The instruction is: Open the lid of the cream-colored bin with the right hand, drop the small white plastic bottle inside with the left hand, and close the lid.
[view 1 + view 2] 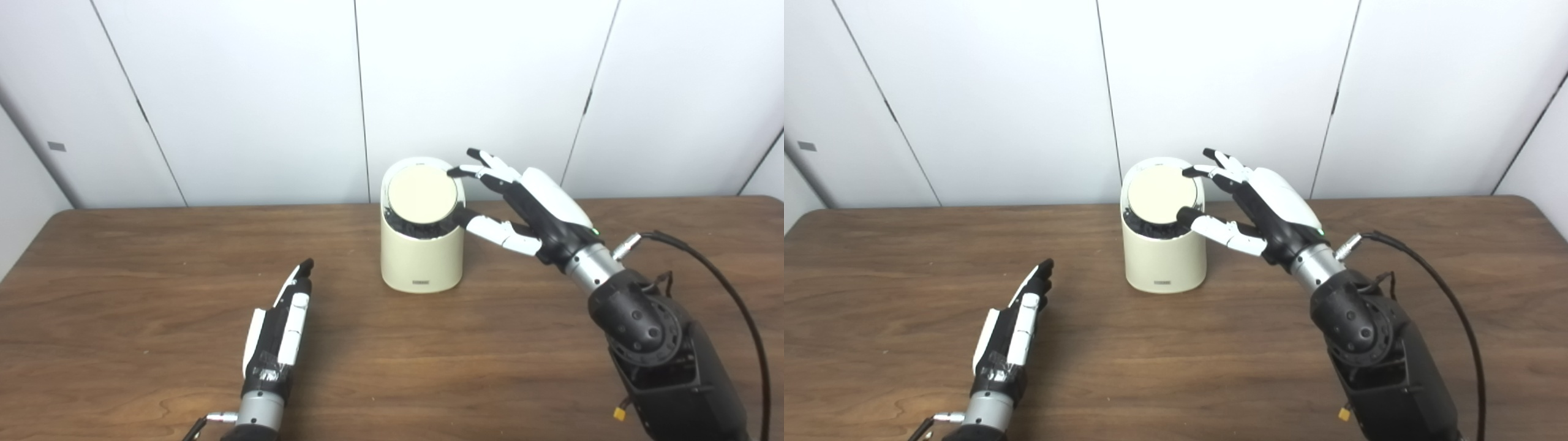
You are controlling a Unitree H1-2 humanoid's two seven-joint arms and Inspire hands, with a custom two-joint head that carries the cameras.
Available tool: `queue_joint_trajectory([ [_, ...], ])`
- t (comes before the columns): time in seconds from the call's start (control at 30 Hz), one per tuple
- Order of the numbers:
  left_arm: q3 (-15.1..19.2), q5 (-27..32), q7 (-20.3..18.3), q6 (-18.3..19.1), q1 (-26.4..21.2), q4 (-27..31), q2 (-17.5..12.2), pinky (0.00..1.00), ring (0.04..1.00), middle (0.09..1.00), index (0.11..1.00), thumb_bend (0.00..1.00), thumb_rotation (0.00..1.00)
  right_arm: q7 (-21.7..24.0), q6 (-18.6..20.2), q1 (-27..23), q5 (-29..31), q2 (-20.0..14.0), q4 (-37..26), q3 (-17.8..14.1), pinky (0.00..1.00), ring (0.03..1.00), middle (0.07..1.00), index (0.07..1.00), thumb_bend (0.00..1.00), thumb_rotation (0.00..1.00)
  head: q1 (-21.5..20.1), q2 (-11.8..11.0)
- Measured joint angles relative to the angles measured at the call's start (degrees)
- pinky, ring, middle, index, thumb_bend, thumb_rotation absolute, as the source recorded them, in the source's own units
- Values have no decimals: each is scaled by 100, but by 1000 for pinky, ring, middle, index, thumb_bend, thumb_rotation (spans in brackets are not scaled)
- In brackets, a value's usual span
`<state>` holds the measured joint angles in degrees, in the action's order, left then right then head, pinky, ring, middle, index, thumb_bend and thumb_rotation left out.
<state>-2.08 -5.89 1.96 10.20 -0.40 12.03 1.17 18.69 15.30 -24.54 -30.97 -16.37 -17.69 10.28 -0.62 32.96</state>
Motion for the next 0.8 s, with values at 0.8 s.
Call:
queue_joint_trajectory([
  [0.8,317,683,-312,-373,465,137,-352,997,992,988,979,605,1000,-557,-1,2198,2462,537,-157,-1482,995,994,970,970,642,1000,-70,114],
])
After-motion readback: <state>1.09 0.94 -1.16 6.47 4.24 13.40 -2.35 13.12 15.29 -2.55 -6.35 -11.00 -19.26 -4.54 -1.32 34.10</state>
